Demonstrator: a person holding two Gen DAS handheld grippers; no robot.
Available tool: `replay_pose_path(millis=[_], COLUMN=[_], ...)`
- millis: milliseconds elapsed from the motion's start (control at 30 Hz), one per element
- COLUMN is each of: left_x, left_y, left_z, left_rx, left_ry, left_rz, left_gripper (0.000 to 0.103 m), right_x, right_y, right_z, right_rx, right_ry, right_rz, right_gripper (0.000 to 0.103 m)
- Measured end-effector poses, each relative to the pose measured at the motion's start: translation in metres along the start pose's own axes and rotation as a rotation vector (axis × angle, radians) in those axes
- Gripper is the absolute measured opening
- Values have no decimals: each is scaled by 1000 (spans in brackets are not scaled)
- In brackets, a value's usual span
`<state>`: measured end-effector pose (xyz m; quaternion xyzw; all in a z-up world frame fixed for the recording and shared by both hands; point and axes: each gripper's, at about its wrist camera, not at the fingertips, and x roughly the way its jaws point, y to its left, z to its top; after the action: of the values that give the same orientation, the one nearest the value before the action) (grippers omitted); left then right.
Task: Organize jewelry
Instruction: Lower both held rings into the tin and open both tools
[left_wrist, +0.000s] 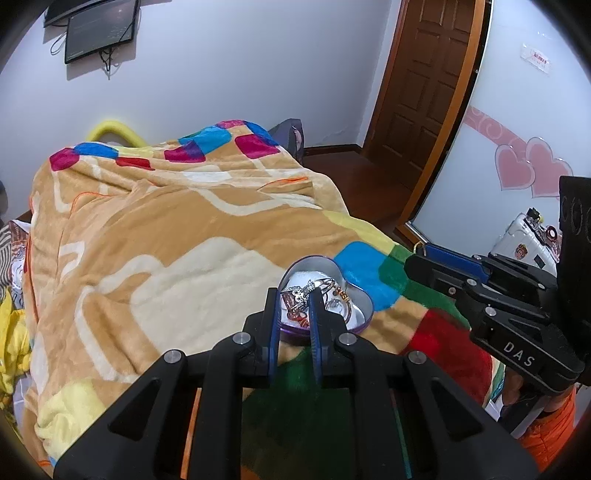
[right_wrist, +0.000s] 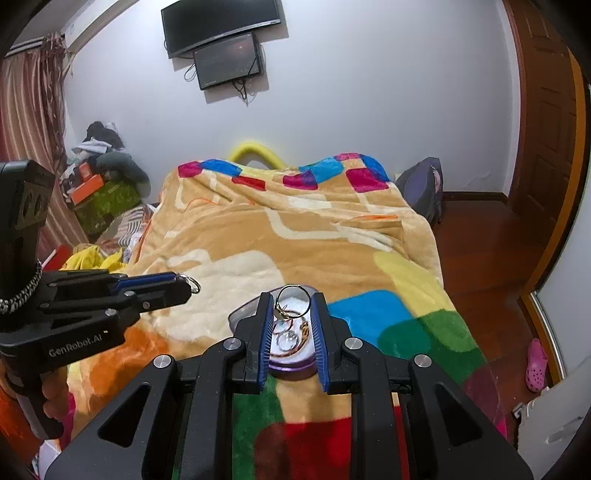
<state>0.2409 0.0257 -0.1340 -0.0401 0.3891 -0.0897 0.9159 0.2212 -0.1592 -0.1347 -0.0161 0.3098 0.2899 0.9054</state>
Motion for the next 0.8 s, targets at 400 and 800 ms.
replay_pose_path(millis=[400, 800], left_x=[44, 68], left_y=[-1, 4], left_z=[-6, -8], left_rx=[9, 1], left_ry=[98, 150], left_rz=[-33, -37], left_gripper=[13, 13], right_x=[34, 56], right_y=[-2, -4], right_z=[-13, -21], right_rx=[-10, -27], right_ry=[89, 163], right_rz=[26, 42], right_gripper=[18, 18])
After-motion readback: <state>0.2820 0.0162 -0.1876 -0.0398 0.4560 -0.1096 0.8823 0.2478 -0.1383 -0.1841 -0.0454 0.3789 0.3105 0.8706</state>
